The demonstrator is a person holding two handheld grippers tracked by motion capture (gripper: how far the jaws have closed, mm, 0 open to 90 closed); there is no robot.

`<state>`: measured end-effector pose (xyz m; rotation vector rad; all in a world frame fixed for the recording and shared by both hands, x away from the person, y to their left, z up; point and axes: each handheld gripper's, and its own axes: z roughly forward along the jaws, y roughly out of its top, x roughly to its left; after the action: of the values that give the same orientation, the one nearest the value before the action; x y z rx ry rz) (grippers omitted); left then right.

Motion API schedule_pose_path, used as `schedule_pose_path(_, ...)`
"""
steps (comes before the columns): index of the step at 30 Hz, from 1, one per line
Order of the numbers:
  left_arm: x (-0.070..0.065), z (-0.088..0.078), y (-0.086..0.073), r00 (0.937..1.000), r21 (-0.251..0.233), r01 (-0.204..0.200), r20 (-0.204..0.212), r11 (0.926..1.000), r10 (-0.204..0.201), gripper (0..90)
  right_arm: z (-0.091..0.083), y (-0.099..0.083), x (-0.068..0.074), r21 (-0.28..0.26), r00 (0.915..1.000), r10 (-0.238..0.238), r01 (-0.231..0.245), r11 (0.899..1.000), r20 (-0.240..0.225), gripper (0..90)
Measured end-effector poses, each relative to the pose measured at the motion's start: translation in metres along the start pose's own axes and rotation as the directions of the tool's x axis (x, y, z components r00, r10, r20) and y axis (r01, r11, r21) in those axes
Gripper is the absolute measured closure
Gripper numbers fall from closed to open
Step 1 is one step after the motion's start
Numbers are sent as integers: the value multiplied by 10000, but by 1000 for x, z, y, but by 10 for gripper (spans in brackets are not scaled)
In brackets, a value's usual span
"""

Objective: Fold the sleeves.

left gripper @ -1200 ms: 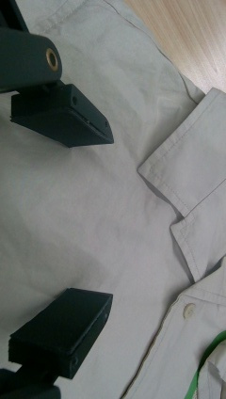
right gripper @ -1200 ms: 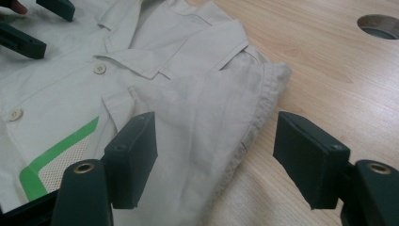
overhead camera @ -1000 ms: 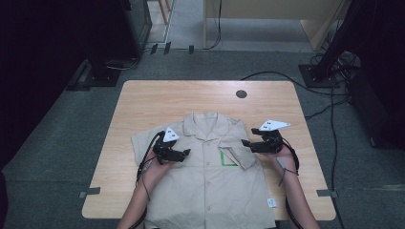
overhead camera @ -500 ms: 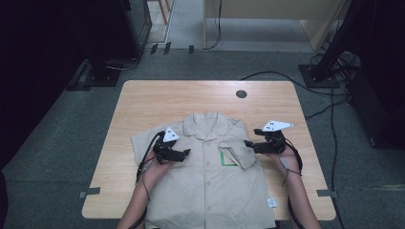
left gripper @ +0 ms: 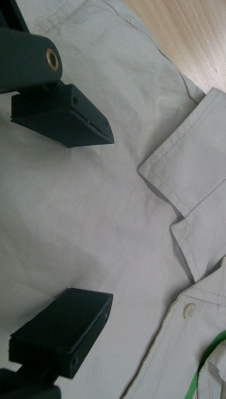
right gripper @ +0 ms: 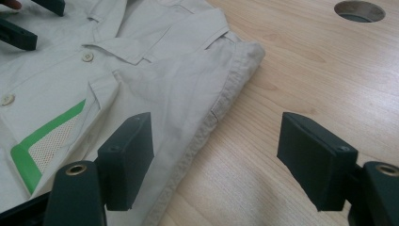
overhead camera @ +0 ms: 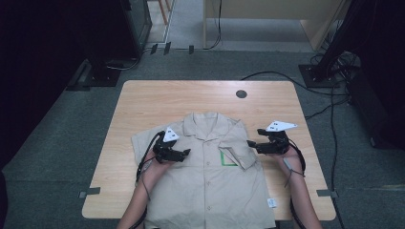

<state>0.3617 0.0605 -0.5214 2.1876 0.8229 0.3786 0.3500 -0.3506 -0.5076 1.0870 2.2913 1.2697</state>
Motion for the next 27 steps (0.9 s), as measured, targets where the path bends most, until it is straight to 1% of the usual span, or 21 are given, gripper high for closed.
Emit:
schedule_pose_path(3, 0, 0, 0, 10000, 0, 12, -12, 10000, -12, 201, -1, -3, -3, 22, 9998, 121, -121, 9999, 157, 223)
schedule_pose_path(6, 0, 0, 0, 10000, 2, 16, -15, 10000, -16, 202, -1, -4, -4, 91, 9997, 157, -158, 9998, 201, 223)
schedule_pose_path(8, 0, 0, 0, 10000, 1, 15, -15, 10000, -15, 202, -1, -7, -6, 255, 9995, 87, -95, 9996, 294, 223)
schedule_pose_path(11, 0, 0, 0, 10000, 2, 11, -14, 10000, -11, 202, -1, -9, -7, 281, 9993, 152, -162, 9995, 352, 222)
schedule_pose_path(16, 0, 0, 0, 10000, -1, 36, -22, 10000, -36, 202, -2, -11, -9, 336, 9989, 120, -136, 9993, 461, 222)
schedule_pose_path(18, 0, 0, 0, 10000, 2, 30, -16, 10000, -30, 202, -3, -12, -9, 358, 9985, 192, -210, 9991, 505, 219)
schedule_pose_path(23, 1, 0, 0, 10000, 15, 14, 9, 10000, -14, 202, -3, -16, -12, 672, 9960, 245, -304, 9973, 865, 218)
schedule_pose_path(27, 1, 0, 1, 10000, 97, 10, 12, 10000, -10, 202, -2, -18, -13, 766, 9950, 276, -350, 9964, 958, 215)
